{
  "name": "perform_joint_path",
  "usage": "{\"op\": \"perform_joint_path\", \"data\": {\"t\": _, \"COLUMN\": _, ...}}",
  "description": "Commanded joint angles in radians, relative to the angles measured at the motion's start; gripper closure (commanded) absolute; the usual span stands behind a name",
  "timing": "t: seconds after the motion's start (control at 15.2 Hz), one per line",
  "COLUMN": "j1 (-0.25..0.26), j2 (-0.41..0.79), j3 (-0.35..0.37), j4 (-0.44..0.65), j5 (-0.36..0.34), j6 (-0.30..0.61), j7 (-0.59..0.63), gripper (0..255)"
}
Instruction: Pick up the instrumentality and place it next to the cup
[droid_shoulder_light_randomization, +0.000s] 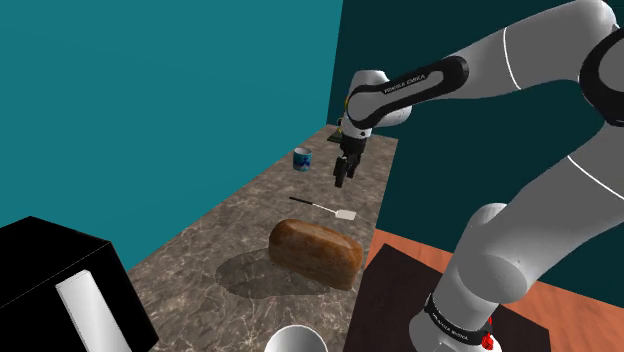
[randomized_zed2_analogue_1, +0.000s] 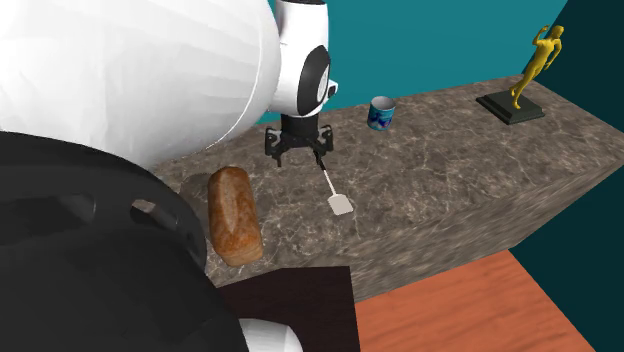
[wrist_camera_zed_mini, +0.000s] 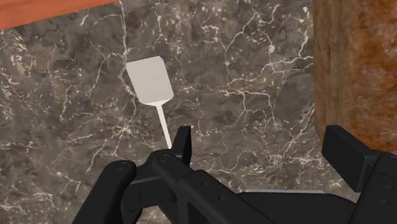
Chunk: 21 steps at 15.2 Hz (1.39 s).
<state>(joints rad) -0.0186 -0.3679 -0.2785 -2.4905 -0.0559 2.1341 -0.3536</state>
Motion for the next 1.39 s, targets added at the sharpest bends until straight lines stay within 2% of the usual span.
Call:
{"op": "perform_joint_path", "data": {"t": 0.0, "j1": 0.004, "j2": 0.072, "j3": -0.025, "j4": 0.011, "j5": 0.008, "j6": 0.068, "j7": -0.048, "gripper": 0}}
{"op": "perform_joint_path", "data": {"t": 0.26, "j1": 0.017, "j2": 0.230, "j3": -0.065, "j4": 0.057, "j5": 0.054, "j6": 0.188, "j7": -0.150, "gripper": 0}}
{"op": "perform_joint_path", "data": {"t": 0.53, "j1": 0.020, "j2": 0.397, "j3": -0.087, "j4": 0.127, "j5": 0.136, "j6": 0.286, "j7": -0.268, "gripper": 0}}
{"op": "perform_joint_path", "data": {"t": 0.99, "j1": -0.037, "j2": 0.685, "j3": -0.048, "j4": 0.305, "j5": 0.300, "j6": 0.393, "j7": -0.470, "gripper": 0}}
{"op": "perform_joint_path", "data": {"t": 1.32, "j1": -0.053, "j2": 0.744, "j3": -0.025, "j4": 0.310, "j5": 0.336, "j6": 0.444, "j7": -0.495, "gripper": 0}}
